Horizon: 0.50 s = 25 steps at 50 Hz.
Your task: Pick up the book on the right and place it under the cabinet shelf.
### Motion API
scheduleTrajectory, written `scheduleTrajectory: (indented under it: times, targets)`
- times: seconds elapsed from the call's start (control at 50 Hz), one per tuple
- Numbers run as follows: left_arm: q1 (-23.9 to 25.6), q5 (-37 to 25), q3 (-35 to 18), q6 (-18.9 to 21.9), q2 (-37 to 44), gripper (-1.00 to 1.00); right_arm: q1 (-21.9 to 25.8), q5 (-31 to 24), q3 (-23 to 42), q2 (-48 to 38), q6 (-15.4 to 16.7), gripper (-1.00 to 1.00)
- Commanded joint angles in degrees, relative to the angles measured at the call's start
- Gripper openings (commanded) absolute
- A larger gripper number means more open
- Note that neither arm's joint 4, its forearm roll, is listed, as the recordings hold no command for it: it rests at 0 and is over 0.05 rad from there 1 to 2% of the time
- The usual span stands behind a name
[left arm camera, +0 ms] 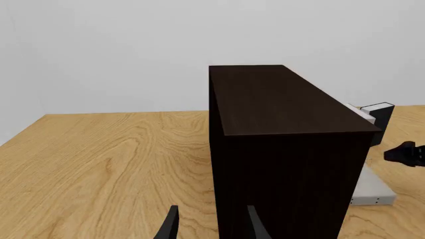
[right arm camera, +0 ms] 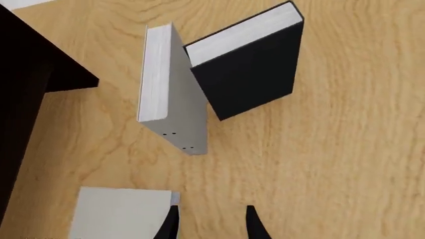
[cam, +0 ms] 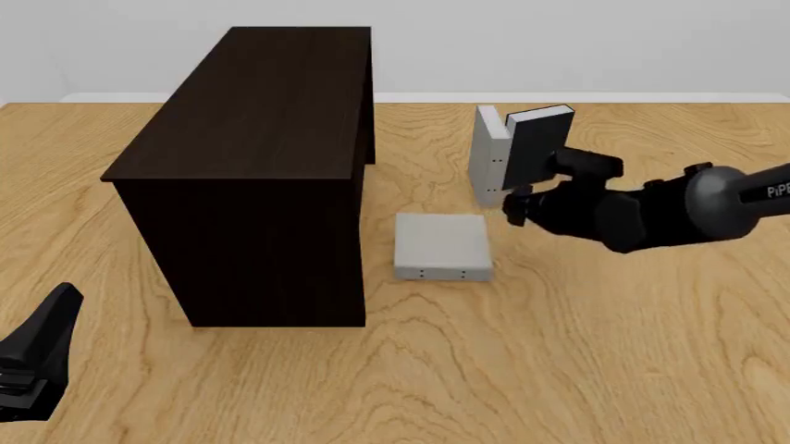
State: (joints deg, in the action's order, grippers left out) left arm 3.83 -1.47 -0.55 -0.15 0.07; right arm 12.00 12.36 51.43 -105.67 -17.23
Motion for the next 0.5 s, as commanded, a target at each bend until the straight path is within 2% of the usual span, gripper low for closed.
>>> scheduleTrajectory:
  times: [0.02,0.06,0.14,0.26,0.5]
  targets:
    - [-0.01,0.0,0.0,-0.01,0.0,1.0,-4.22,-6.65,2.22,2.67,11.83,1.0]
    - [0.0,0.0,0.0,0.0,0.0,1.0,-3.6,-6.91,1.89,3.17,11.82,1.0]
    - [-0.01,-0.01,0.0,0.0,0.0,1.0,-4.37,-7.49,1.81,3.34,14.59,1.0]
    - [0.04,0.08,0.03,0.02,0.01,1.0,-4.53,-7.91,1.62,3.55,16.68,1.0]
    - [0.04,0.08,0.03,0.02,0.01,1.0,-4.53,-7.91,1.62,3.55,16.68,1.0]
